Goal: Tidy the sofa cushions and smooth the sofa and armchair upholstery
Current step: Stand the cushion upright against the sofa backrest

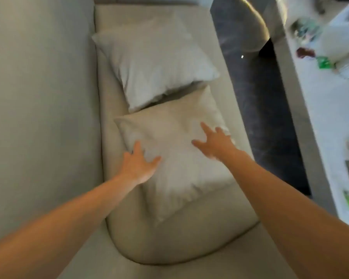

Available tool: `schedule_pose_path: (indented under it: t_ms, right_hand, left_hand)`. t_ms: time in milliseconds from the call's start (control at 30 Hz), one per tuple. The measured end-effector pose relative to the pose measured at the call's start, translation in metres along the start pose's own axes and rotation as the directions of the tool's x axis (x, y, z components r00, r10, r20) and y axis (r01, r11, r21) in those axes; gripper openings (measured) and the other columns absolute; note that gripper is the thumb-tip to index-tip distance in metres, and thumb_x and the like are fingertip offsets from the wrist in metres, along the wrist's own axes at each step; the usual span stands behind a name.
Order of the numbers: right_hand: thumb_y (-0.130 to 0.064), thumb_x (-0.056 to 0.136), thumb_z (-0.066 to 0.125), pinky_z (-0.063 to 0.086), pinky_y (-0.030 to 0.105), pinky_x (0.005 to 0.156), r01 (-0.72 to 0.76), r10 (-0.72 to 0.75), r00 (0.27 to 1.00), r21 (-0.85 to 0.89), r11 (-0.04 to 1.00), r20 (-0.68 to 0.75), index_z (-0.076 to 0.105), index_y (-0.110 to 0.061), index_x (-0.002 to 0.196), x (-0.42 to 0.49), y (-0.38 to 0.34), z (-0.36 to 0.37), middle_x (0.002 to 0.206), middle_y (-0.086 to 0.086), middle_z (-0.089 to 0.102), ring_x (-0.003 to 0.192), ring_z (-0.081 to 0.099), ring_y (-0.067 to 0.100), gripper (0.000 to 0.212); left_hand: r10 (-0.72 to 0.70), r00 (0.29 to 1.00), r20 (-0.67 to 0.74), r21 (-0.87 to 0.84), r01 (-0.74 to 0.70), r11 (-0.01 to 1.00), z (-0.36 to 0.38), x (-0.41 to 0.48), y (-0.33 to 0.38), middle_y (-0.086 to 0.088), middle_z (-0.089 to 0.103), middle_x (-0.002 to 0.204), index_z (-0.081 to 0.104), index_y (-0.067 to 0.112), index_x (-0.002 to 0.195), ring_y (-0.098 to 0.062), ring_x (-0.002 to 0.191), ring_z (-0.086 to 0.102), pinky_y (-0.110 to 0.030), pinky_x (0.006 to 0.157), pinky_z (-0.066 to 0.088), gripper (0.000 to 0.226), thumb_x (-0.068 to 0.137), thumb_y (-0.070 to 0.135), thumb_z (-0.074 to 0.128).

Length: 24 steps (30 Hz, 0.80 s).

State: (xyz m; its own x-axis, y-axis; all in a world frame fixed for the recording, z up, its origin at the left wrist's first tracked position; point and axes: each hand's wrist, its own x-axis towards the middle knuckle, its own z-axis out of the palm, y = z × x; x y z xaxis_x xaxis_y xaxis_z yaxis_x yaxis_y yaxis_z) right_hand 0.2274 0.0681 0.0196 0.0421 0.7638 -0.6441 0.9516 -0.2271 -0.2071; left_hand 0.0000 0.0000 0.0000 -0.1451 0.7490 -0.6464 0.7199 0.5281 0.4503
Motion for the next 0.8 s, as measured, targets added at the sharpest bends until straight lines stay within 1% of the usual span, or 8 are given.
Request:
schedule_pose_path:
  t_ms: [133,233,333,433,533,600,700,800]
  right_hand:
    - [-0.084,0.072,0.036,0.0,0.077,0.107,-0.052,0.089,0.986,0.248,0.967,-0.14,0.0,-0.075,0.133,0.035,0.02,0.044,0.165,-0.005,-0.007,0.146,-0.005,0.05,0.072]
    - [-0.09,0.064,0.032,0.007,0.077,0.103,-0.029,0.097,0.966,0.274,0.961,-0.238,0.001,-0.082,0.124,0.043,0.03,0.059,0.162,-0.012,0.004,0.14,0.011,0.049,0.068]
    - [-0.088,0.065,0.033,0.013,0.069,0.107,-0.076,0.152,0.966,0.337,0.938,-0.207,0.004,-0.082,0.124,0.036,0.032,0.046,0.161,-0.013,0.011,0.138,0.02,0.043,0.066]
    - [-0.076,0.076,0.039,0.016,0.059,0.116,-0.114,0.184,0.98,0.569,0.815,-0.068,0.015,-0.072,0.136,0.018,0.024,0.035,0.16,-0.007,0.023,0.141,0.028,0.034,0.064]
    - [-0.06,0.089,0.047,0.02,0.048,0.12,-0.159,0.099,0.987,0.869,0.468,0.127,0.032,-0.054,0.145,-0.016,-0.005,0.037,0.159,-0.005,0.032,0.142,0.033,0.022,0.058]
    - [-0.06,0.09,0.049,0.026,0.049,0.119,-0.283,0.005,0.955,0.908,0.31,0.297,0.037,-0.048,0.145,-0.045,-0.04,0.054,0.157,-0.007,0.038,0.14,0.038,0.02,0.058]
    - [-0.062,0.092,0.042,0.032,0.052,0.115,-0.365,-0.061,0.915,0.882,0.299,0.399,0.029,-0.045,0.15,-0.077,-0.096,0.088,0.155,-0.009,0.038,0.14,0.038,0.022,0.062]
    - [-0.052,0.1,0.032,0.018,0.048,0.122,-0.276,-0.043,0.951,0.903,0.33,0.307,0.018,-0.039,0.154,-0.077,-0.134,0.11,0.161,-0.009,0.025,0.147,0.025,0.018,0.057]
  left_hand:
    - [-0.114,0.989,-0.092,-0.274,0.085,0.958,0.044,0.034,0.006,-0.025,0.003,0.159,-0.014,0.042,0.15,-0.037,0.146,0.014,-0.041,0.115,0.021,0.114,0.071,0.072,0.063]
    - [-0.111,0.966,-0.233,-0.379,0.015,0.925,0.065,0.037,0.001,-0.02,0.017,0.151,-0.004,0.054,0.147,-0.037,0.137,0.03,-0.038,0.112,0.026,0.108,0.069,0.069,0.068]
    - [-0.094,0.955,-0.282,-0.377,-0.02,0.926,0.05,0.018,0.02,-0.017,0.022,0.146,0.007,0.047,0.151,-0.034,0.134,0.034,-0.033,0.109,0.028,0.104,0.072,0.059,0.074]
    - [0.013,0.954,-0.301,-0.235,-0.088,0.968,0.001,-0.018,0.05,-0.015,0.019,0.145,0.009,0.033,0.155,-0.033,0.131,0.037,-0.028,0.108,0.029,0.102,0.077,0.05,0.074]
    - [0.214,0.934,-0.285,0.021,-0.217,0.976,-0.063,-0.065,0.06,-0.005,0.01,0.14,0.001,0.026,0.155,-0.035,0.127,0.037,-0.035,0.11,0.033,0.103,0.081,0.046,0.07]
    - [0.283,0.925,-0.253,0.221,-0.229,0.948,-0.097,-0.09,0.053,-0.006,0.007,0.138,-0.002,0.027,0.154,-0.037,0.122,0.038,-0.041,0.106,0.039,0.103,0.082,0.044,0.07]
    - [0.2,0.957,-0.211,0.373,-0.11,0.921,-0.135,-0.104,0.028,-0.014,0.009,0.142,-0.005,0.03,0.153,-0.039,0.122,0.034,-0.046,0.101,0.042,0.101,0.084,0.041,0.067]
    - [0.094,0.975,-0.201,0.376,-0.011,0.926,-0.162,-0.107,0.003,-0.02,0.014,0.145,-0.002,0.029,0.155,-0.041,0.125,0.035,-0.044,0.104,0.038,0.096,0.086,0.037,0.065]
